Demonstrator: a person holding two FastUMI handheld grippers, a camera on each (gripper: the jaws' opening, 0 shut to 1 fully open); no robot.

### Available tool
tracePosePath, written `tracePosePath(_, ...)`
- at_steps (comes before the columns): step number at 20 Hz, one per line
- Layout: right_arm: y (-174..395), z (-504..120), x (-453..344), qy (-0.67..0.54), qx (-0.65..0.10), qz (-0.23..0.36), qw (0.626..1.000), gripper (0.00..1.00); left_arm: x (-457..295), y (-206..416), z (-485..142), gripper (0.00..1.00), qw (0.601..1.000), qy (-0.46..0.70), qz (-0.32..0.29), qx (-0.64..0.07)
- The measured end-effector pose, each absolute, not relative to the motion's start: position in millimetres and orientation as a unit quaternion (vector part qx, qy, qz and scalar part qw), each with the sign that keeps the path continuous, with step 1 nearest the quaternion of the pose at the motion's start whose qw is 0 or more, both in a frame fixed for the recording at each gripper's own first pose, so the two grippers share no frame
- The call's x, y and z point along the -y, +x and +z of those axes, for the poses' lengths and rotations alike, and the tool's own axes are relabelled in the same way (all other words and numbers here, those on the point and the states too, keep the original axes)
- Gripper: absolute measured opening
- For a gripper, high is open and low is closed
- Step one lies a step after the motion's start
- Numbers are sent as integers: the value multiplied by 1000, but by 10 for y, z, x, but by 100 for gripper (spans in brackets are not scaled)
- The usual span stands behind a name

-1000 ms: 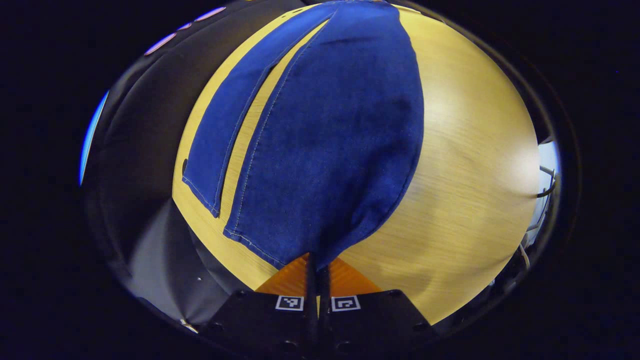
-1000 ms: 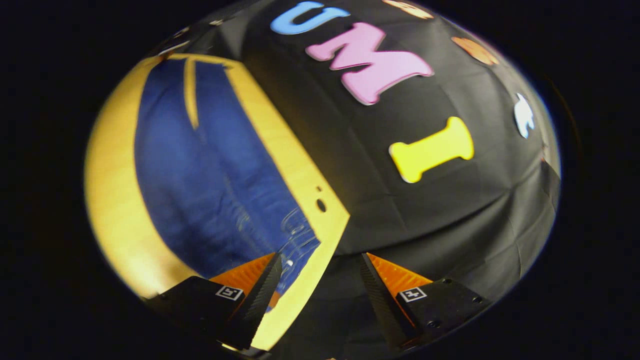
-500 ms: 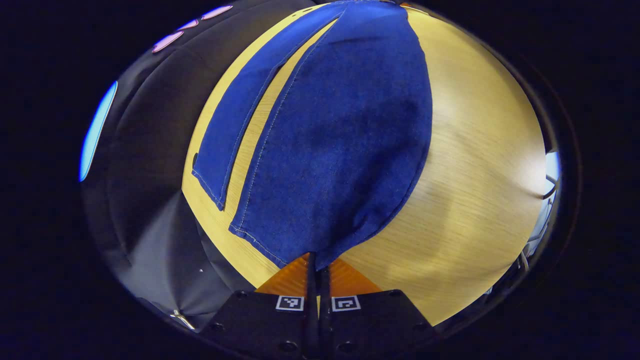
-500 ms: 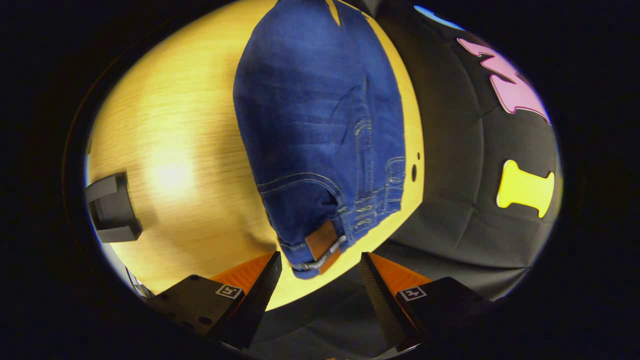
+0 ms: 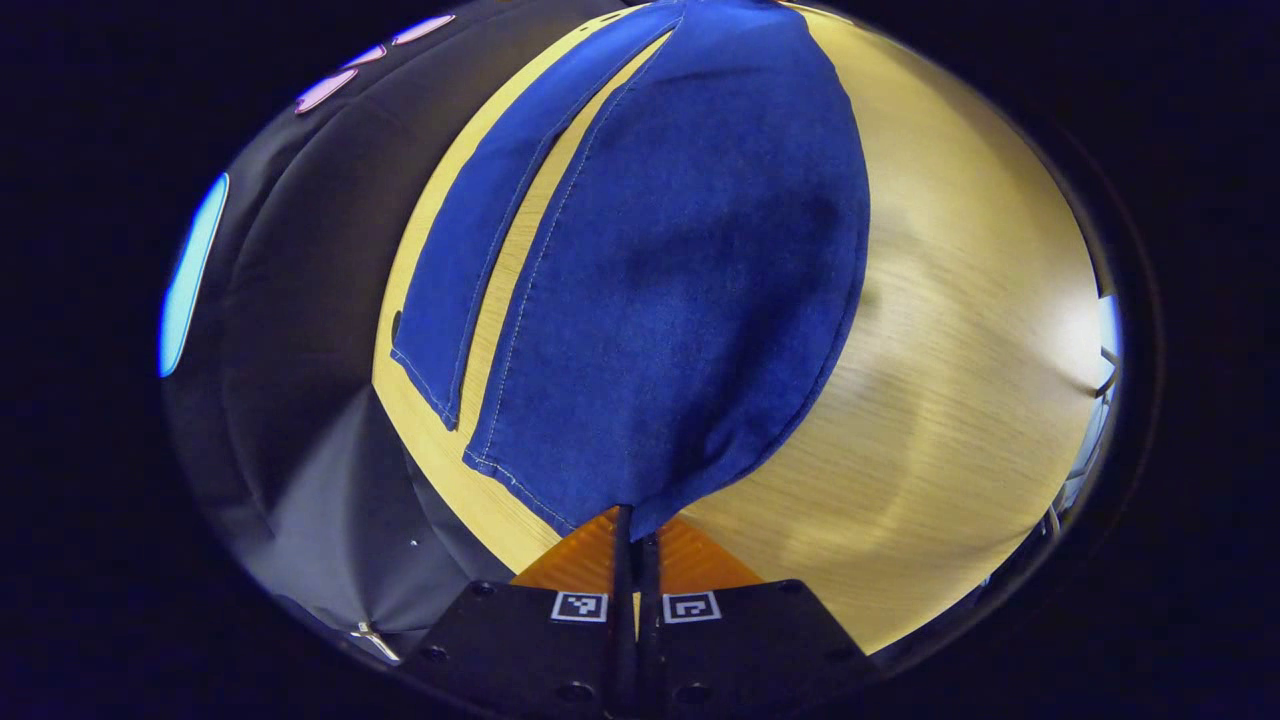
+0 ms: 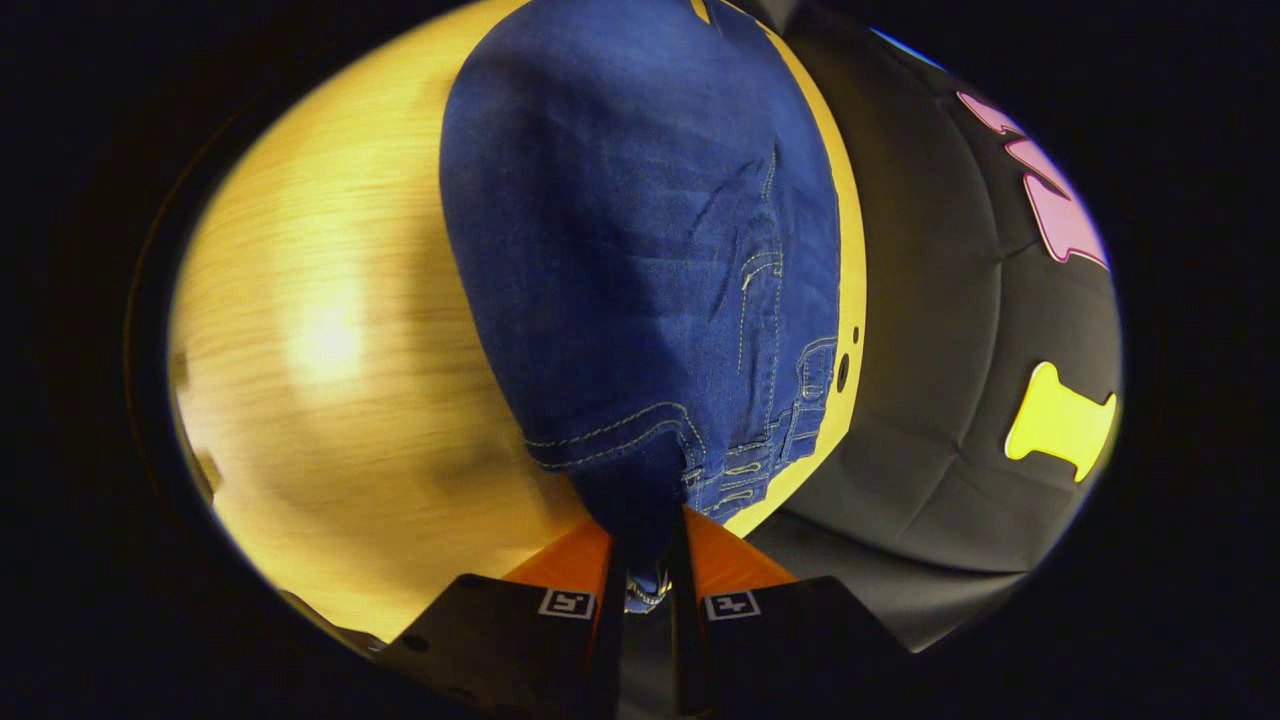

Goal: Grasp the waist and the cuffs of the jeans and fold them to make the two legs overlap; first hold the waist and fold one-third of the jeans toward the cuffs, then hold the cuffs and fold the remaining one-third in the same direction to finish folding.

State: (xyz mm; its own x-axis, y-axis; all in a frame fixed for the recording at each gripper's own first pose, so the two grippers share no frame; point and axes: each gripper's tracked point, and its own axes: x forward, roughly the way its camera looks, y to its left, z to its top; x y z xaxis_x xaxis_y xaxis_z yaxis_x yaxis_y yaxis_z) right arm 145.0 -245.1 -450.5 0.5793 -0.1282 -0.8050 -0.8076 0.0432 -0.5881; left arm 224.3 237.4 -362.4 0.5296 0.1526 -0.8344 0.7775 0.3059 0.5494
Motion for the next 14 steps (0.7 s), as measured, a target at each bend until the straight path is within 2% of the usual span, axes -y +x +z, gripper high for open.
tracePosePath(3,1344,-4507,2430,-612,-379,316,618,11,-2364,2223,-3632,6,689,546,-215,-426)
tracePosePath(7,1287,-4464,2410,-633,-362,380,570,11,-2304,2216,-3603,6,680,516,-245,-460)
tracePosePath(10,1378,-4262,2425,-633,-360,370,577,11,-2208,2226,-3527,6,688,460,-259,-498)
tracePosePath(14,1673,-3747,2363,-635,-329,357,602,11,-2204,2424,-3115,6,715,416,-263,-497)
